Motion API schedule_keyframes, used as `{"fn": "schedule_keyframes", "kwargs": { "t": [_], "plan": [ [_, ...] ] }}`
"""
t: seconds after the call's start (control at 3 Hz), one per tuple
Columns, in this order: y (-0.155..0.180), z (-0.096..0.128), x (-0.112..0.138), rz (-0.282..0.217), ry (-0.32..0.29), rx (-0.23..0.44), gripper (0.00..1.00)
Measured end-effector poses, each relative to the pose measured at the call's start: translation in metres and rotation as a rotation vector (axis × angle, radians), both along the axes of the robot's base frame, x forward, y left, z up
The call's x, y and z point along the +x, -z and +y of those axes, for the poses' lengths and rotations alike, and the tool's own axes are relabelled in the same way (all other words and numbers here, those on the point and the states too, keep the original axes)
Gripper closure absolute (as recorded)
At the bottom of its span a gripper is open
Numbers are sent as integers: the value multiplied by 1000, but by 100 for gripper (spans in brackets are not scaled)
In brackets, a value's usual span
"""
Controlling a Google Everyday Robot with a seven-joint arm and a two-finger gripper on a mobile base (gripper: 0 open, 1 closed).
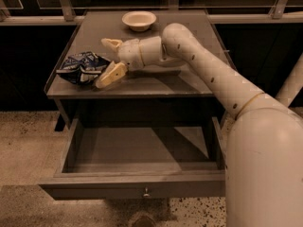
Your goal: Place blue chip bag into top drawer
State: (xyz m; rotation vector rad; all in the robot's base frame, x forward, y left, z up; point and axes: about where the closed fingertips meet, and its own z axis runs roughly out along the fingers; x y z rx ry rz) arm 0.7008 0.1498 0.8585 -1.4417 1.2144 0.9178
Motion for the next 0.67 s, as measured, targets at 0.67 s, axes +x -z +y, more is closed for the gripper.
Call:
{"fn": "schedule_keyframes", "kwargs": {
  "t": [0.67],
  "plan": [
    [-11,40,-1,-51,-34,-82,0]
  ]
}}
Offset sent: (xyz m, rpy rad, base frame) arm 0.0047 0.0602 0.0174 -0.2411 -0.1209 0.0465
